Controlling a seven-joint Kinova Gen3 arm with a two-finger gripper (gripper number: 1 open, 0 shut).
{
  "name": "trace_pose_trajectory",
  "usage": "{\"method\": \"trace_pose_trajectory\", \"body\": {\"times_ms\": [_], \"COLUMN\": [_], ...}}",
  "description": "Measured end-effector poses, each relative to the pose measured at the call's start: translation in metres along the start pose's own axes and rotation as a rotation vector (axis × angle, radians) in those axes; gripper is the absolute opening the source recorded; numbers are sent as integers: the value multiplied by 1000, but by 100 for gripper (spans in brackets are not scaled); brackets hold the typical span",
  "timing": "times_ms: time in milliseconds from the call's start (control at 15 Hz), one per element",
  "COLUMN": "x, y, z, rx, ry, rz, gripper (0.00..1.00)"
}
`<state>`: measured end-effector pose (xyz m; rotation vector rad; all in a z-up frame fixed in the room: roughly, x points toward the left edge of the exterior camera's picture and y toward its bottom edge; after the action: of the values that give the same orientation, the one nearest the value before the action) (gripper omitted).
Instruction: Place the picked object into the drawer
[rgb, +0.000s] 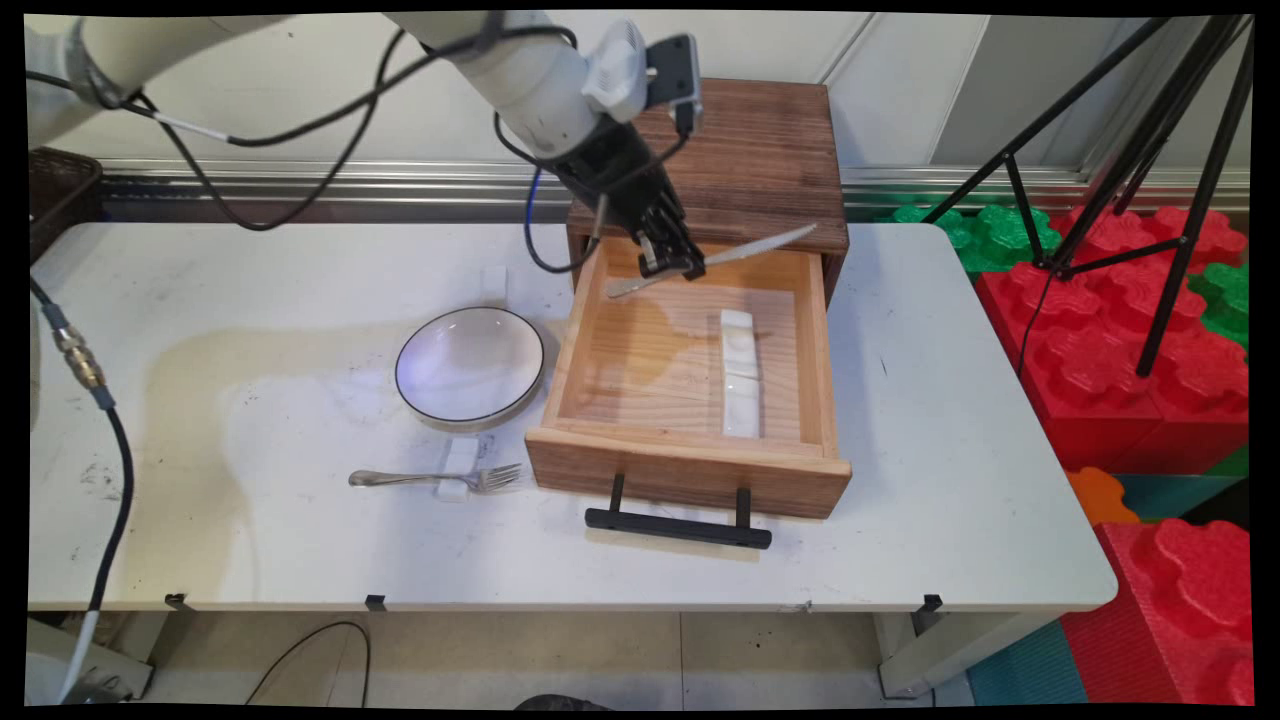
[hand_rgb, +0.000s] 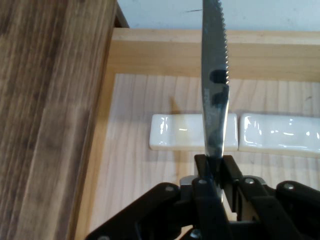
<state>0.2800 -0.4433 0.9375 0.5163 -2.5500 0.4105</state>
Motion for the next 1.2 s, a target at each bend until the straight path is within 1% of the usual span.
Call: {"method": "trace_pose_trajectory", "body": {"times_ms": [467,800,1200], "x": [-8,-17,-30], "y": [-5,-7,-11], "z": [46,71,97], "rx": [-38,-59,-69], "ry": [1,-7,-25], "rz": [22,32,32], "gripper": [0,0,0]}}
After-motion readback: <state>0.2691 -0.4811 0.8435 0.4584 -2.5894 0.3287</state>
